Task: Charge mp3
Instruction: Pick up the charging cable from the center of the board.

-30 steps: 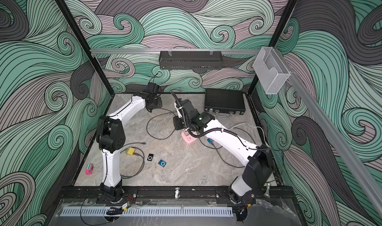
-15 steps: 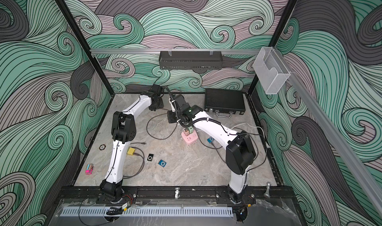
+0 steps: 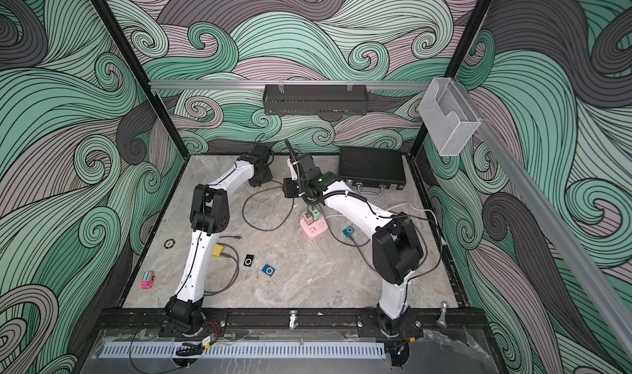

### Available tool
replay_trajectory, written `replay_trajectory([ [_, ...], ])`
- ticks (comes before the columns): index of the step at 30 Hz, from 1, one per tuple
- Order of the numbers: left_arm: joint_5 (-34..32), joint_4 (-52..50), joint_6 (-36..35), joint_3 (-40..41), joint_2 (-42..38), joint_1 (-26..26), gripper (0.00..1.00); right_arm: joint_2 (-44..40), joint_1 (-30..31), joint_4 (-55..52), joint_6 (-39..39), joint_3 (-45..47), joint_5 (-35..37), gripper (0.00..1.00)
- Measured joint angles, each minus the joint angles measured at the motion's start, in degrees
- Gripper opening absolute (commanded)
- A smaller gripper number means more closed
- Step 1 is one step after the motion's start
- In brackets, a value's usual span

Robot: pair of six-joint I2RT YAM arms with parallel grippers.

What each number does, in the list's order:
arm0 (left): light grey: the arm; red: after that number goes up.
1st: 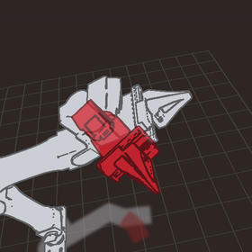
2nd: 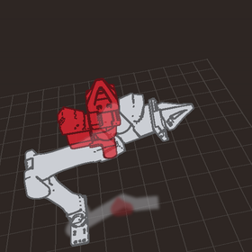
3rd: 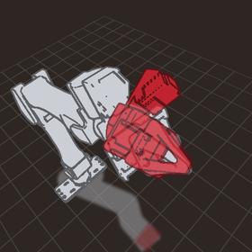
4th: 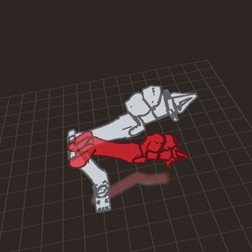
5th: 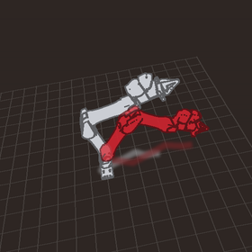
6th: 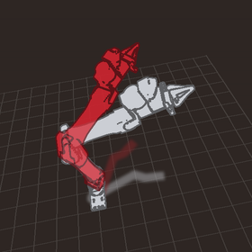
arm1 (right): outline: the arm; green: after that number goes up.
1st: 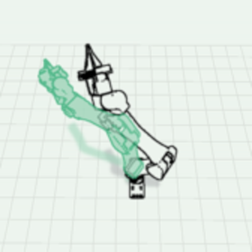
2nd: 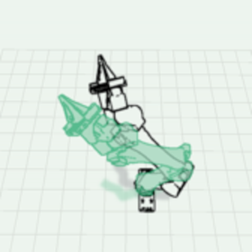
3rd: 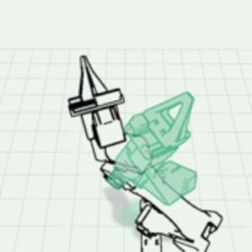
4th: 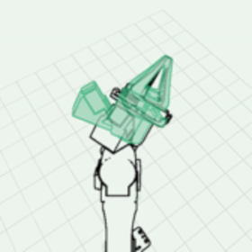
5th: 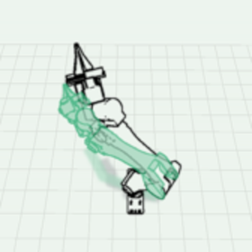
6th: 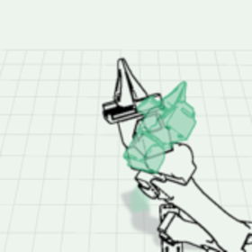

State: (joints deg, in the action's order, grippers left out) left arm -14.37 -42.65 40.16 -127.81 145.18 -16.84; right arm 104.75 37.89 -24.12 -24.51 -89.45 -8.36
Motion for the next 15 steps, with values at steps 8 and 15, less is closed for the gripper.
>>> replay_trajectory([
  [8,-0.72,2.05,1.81,-0.46,0.70,0.02,0.47,0.00,-0.85,1.46,0.02,1.09,-1.73,0.29],
  [15,-2.78,1.75,4.31,-6.36,4.74,0.48,0.41,0.00,-1.33,2.47,0.02,2.51,-2.43,0.29],
])
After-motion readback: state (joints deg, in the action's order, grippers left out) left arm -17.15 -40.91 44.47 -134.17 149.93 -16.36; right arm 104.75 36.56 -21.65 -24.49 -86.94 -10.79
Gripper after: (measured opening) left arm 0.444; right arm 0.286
